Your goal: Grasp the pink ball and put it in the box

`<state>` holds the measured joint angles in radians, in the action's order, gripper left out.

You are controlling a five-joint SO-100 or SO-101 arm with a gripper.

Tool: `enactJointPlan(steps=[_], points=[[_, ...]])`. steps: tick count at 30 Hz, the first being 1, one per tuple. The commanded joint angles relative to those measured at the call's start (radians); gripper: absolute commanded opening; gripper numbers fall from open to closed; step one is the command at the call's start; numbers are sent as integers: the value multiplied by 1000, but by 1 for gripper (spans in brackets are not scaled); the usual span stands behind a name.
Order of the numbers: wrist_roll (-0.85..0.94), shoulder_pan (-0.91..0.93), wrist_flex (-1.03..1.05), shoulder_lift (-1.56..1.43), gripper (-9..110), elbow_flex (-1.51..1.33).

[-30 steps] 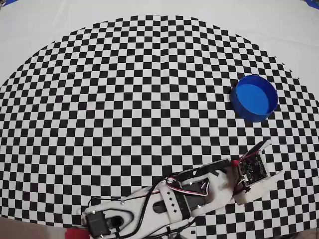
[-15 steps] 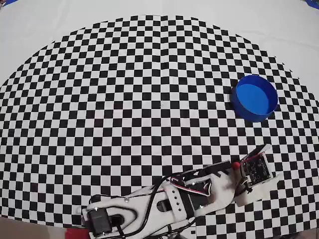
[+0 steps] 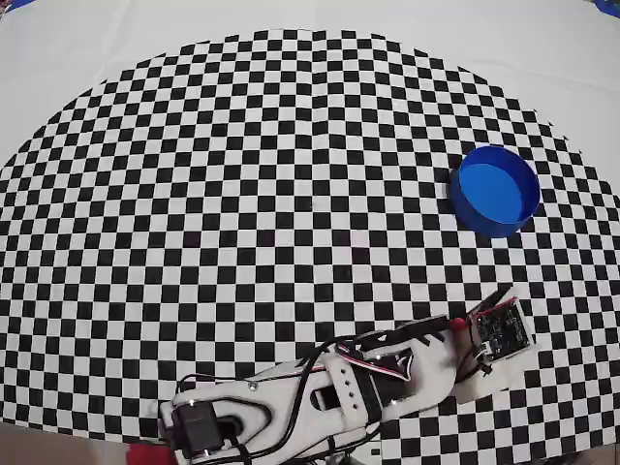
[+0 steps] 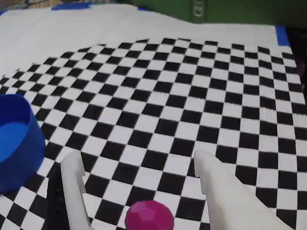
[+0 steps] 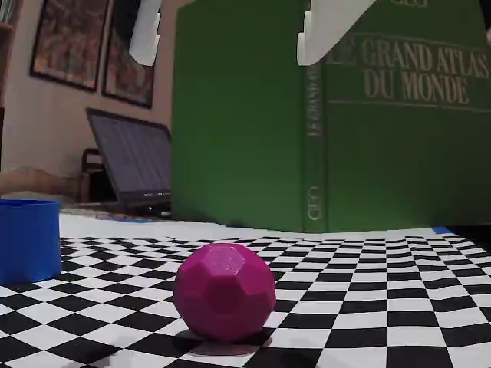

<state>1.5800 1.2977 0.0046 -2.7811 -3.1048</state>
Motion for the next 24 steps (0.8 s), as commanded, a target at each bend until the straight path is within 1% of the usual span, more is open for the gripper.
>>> enactJointPlan(steps=[1, 24], points=[[11, 11, -25, 21, 27, -8], [11, 23, -43, 130, 27, -3]])
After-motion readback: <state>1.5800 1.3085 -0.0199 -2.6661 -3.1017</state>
